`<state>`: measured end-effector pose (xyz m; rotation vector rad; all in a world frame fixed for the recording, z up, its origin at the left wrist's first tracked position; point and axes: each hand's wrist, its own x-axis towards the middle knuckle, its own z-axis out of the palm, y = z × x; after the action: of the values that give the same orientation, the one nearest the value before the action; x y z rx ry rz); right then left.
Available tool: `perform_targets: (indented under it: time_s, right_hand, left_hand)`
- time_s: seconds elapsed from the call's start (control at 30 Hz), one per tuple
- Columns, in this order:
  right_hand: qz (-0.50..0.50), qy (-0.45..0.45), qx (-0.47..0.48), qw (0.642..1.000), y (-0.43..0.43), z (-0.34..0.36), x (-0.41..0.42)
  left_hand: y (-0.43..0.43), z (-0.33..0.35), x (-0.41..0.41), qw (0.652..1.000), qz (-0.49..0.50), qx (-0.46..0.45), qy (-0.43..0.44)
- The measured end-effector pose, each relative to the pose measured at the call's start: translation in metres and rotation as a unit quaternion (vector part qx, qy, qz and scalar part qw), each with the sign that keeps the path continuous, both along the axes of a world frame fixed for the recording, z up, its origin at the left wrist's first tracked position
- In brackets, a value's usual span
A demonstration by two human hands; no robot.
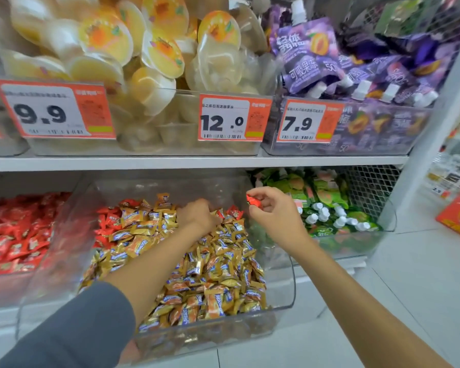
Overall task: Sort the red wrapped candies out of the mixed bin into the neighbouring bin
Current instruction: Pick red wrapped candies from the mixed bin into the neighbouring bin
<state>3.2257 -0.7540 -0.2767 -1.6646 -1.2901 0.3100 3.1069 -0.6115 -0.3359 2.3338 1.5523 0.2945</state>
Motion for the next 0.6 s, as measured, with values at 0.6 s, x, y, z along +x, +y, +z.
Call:
perform_targets:
  time_s: [0.6]
  right_hand:
    - [0.013, -0.153, -0.152, 0.977, 0.034, 0.0, -0.031]
  left_hand:
    - [-0.016, 0.057, -0.103, 0.914, -0.074, -0.181, -0.357]
